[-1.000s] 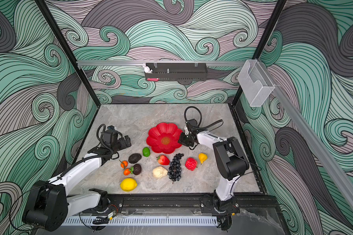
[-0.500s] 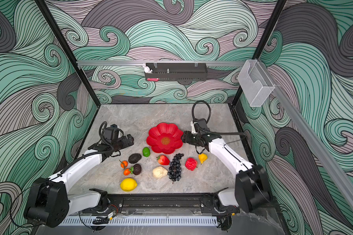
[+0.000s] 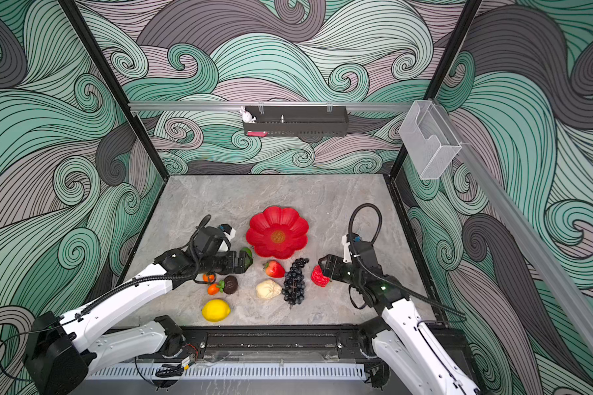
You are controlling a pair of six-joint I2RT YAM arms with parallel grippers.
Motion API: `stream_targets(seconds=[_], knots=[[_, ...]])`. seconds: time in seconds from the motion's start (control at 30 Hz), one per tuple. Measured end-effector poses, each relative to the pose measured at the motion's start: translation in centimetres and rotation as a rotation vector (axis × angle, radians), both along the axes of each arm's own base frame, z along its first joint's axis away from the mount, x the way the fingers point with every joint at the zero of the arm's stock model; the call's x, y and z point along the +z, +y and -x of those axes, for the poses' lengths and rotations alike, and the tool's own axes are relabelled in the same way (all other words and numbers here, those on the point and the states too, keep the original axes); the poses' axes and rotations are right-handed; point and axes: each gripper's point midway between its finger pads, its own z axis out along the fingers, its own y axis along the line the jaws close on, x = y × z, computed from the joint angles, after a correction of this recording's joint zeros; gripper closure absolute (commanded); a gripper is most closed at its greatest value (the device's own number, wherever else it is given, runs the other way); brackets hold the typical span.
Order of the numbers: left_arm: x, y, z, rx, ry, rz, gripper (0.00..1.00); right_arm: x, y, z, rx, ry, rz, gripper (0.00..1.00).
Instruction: Place and organize the fake fruits in the fruit bowl
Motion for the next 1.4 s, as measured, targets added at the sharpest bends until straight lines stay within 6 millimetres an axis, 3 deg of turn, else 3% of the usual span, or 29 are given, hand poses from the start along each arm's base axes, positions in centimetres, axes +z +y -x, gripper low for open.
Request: stream_targets(seconds=[0.2,0.37,0.67,1.17,1.4], knots=[[0.0,-6.0,4.6,-0.338,0.015,-0.122,0.04,-0.8,-0.2,0.3,-0.034,0.008,-0.030,0.23],[-1.1,-8.2,5.6,-0.481,0.033,-0.246,0.04,-1.1,-0.1,0.3,-0.049,0.017,-0.048,0.22],[-5.5,-7.3,5.6,-0.603,0.136,-0.538,0.04,-0.5,0.0,0.3,-0.050,-0.007,-0.069,0.20],[-8.8,-7.1,4.9,-0.691,0.221,-0.725,0.19,-0.2,0.0,0.4,-0.045,-0.016,-0.076,0.18],[-9.3,-6.7,5.1,-0.707,0.242,-0.747,0.32,-0.3,0.1,0.4,-0.043,-0.015,-0.076,0.18]])
